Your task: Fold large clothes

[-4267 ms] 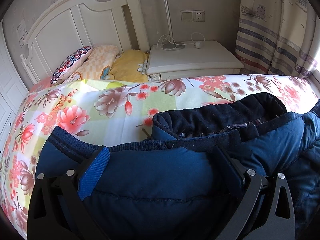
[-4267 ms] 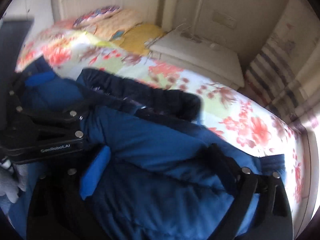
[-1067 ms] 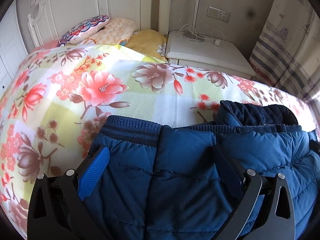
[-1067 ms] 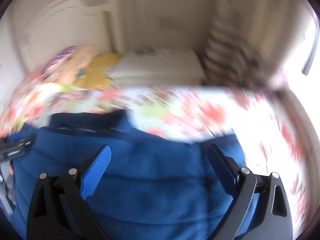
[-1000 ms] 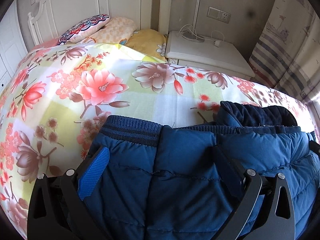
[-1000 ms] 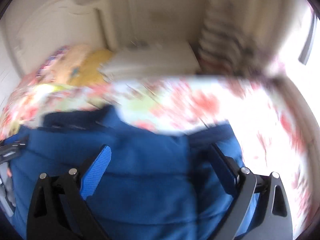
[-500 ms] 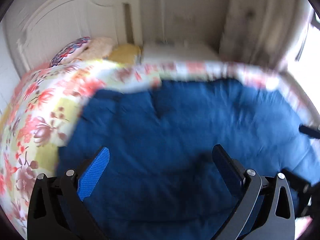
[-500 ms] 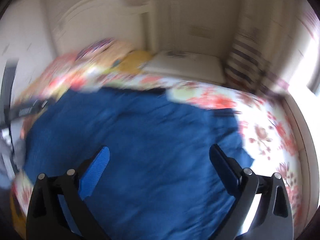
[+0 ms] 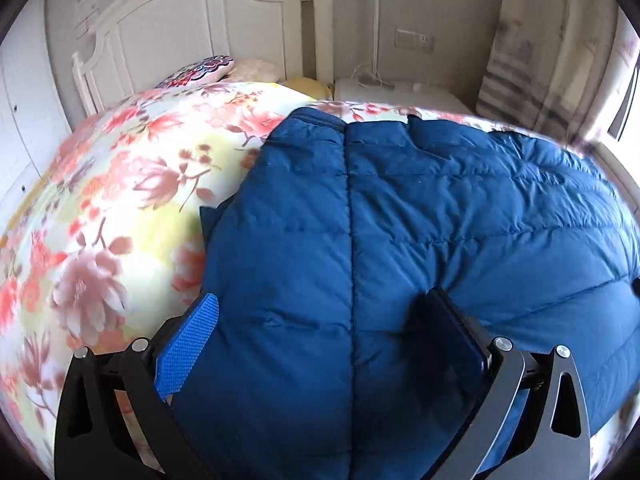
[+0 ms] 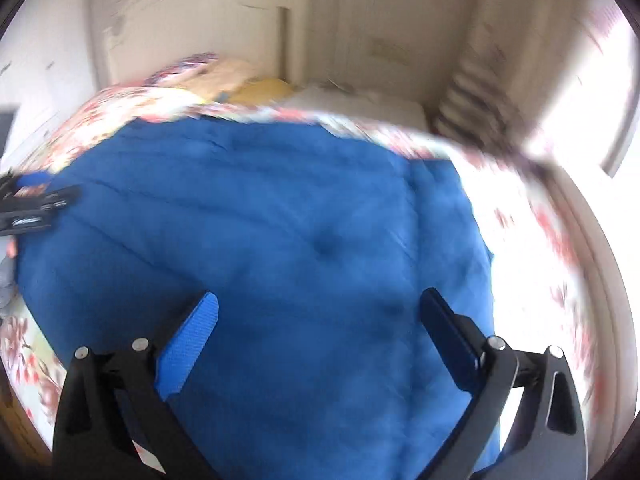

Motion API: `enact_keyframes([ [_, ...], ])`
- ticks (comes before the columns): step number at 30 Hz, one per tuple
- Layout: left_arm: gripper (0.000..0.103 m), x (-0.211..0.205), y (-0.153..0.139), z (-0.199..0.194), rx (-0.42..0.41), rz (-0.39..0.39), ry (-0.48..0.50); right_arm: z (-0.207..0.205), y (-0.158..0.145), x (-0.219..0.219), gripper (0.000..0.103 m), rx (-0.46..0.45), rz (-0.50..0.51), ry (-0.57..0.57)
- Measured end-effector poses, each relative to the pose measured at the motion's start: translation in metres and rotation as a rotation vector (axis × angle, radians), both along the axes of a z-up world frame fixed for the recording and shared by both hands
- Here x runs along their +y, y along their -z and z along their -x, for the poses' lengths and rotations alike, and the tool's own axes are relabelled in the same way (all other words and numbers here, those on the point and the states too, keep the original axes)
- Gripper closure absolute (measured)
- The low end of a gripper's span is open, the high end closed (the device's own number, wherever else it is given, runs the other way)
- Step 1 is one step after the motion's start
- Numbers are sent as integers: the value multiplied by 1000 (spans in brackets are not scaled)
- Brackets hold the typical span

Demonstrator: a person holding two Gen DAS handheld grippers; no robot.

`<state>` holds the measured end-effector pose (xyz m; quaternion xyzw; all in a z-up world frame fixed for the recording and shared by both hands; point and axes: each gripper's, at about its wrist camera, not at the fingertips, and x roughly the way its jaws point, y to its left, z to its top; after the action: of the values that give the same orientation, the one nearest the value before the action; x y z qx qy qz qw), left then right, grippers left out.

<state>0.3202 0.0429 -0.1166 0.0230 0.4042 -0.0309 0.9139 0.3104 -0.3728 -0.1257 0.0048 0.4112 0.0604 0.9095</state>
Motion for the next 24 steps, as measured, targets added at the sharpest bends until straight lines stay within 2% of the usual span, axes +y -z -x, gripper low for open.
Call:
enact_keyframes([
  [1,4,-2,-1,1,1,-18,-5,3,4,-6,2,-19,-36,-10],
  [2,4,-6,-5,3,3,-46,-30,4,6,-6,2,-33,-33,-17],
  [4,5,-13,-13,11,3,-48,-61,2,2,-2,2,-11,4,4],
  [7,5,-31,-36,53,-65,7,-3,11,-16,8,6,-9,54,54],
  [9,5,-56,-40,80,-82,26,83,28,-33,27,6,-73,37,-8],
  [11,4,-83,-30,94,-92,-46,131,43,-40,46,6,-96,36,-57],
  [13,4,-97,-11,88,-50,-102,133,52,-34,71,6,-104,65,-124],
  [14,4,-95,0,83,-15,-86,120,53,-25,81,6,-98,99,-142],
  [16,4,-92,2,82,-12,-69,120,47,2,95,3,-60,177,-148],
  [17,4,-91,0,84,-11,-74,119,48,6,97,2,-82,192,-151],
  [19,4,-85,-8,89,-18,-80,100,48,5,96,2,-67,187,-162],
  [21,4,-74,-20,95,-61,-87,67,48,-5,90,4,-44,182,-174],
  [24,4,-46,-12,87,-36,-110,-14,61,-19,70,3,-91,179,-100],
])
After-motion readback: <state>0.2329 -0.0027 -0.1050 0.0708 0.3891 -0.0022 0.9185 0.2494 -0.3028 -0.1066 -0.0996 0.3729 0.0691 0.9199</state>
